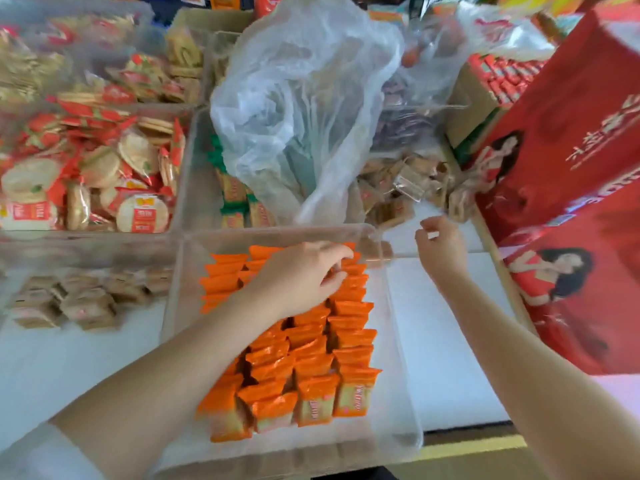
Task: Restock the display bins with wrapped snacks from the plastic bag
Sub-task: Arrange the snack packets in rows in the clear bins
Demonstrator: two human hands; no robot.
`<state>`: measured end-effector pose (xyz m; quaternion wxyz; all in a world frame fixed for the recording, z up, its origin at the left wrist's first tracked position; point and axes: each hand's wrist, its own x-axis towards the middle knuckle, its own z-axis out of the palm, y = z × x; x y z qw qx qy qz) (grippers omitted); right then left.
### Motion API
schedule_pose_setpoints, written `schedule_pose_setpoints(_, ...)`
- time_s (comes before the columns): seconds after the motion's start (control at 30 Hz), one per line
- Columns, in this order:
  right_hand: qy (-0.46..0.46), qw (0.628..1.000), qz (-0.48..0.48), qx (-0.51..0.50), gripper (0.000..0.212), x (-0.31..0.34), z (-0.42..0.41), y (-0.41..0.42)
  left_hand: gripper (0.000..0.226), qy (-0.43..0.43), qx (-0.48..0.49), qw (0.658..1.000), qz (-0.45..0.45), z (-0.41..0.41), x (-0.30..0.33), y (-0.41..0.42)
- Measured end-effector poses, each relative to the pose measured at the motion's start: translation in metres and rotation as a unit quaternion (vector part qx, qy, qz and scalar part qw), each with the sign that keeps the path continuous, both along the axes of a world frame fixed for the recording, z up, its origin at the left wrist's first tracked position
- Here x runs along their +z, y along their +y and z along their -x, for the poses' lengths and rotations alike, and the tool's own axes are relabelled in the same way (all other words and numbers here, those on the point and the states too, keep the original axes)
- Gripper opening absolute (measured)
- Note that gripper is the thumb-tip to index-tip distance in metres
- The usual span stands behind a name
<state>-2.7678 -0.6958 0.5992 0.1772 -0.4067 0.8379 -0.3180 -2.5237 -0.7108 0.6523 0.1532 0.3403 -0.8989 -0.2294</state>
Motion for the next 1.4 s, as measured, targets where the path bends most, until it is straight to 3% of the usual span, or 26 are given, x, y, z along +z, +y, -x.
schedule_pose_setpoints(0.17, 0.097, 0.984, -0.058, 0.137, 0.043, -0.011, 0.068, -0.063, 0.032, 0.014, 0.039, 0.998, 0.048, 0.072, -0.003, -0.009)
schedule_pose_setpoints(0.37, 0.198, 0.947, -0.134, 0.215, 0.071, -0.027, 0.097, -0.118, 0.046, -0.010, 0.085, 0.996, 0.032, 0.123, -0.017, -0.021)
schedule_pose_setpoints(0.5, 0.206, 0.943, -0.132, 0.224, 0.067, -0.039, 0.109, -0.130, 0.042, -0.034, 0.112, 0.993, 0.016, 0.152, -0.033, -0.035)
schedule_pose_setpoints(0.57, 0.116, 0.972, -0.052, 0.200, 0.064, -0.034, 0.123, -0.121, 0.034, -0.058, 0.114, 0.992, -0.020, 0.172, -0.046, -0.046)
schedule_pose_setpoints(0.63, -0.072, 0.984, 0.035, 0.162, 0.053, -0.022, 0.137, -0.104, 0.033, -0.123, 0.128, 0.982, -0.058, 0.195, -0.065, -0.062)
schedule_pose_setpoints(0.67, -0.183, 0.971, 0.063, 0.141, 0.043, -0.015, 0.144, -0.095, 0.036, -0.158, 0.138, 0.975, -0.078, 0.206, -0.074, -0.070)
schedule_pose_setpoints(0.77, -0.492, 0.862, 0.099, 0.071, 0.031, 0.004, 0.160, -0.067, 0.048, -0.229, 0.178, 0.953, -0.091, 0.232, -0.101, -0.091)
schedule_pose_setpoints(0.83, -0.599, 0.792, 0.099, 0.064, 0.031, 0.008, 0.168, -0.050, 0.058, -0.262, 0.206, 0.938, -0.095, 0.240, -0.115, -0.102)
schedule_pose_setpoints(0.93, -0.644, 0.758, 0.084, 0.059, 0.044, 0.005, 0.176, -0.029, 0.069, -0.272, 0.235, 0.927, -0.103, 0.244, -0.131, -0.108)
schedule_pose_setpoints(1.1, -0.656, 0.745, 0.102, 0.057, 0.061, 0.000, 0.177, -0.011, 0.057, -0.266, 0.230, 0.934, -0.062, 0.246, -0.141, -0.112)
schedule_pose_setpoints(1.2, -0.617, 0.779, 0.091, 0.061, 0.065, 0.005, 0.175, -0.003, 0.067, -0.270, 0.189, 0.941, -0.074, 0.251, -0.138, -0.103)
schedule_pose_setpoints(1.33, -0.547, 0.832, 0.080, 0.045, 0.042, 0.026, 0.168, 0.006, 0.056, -0.118, 0.200, 0.958, -0.169, 0.249, -0.102, -0.074)
schedule_pose_setpoints(1.4, -0.529, 0.845, 0.072, 0.035, 0.039, 0.040, 0.159, 0.013, 0.052, -0.060, 0.202, 0.964, -0.162, 0.234, -0.072, -0.052)
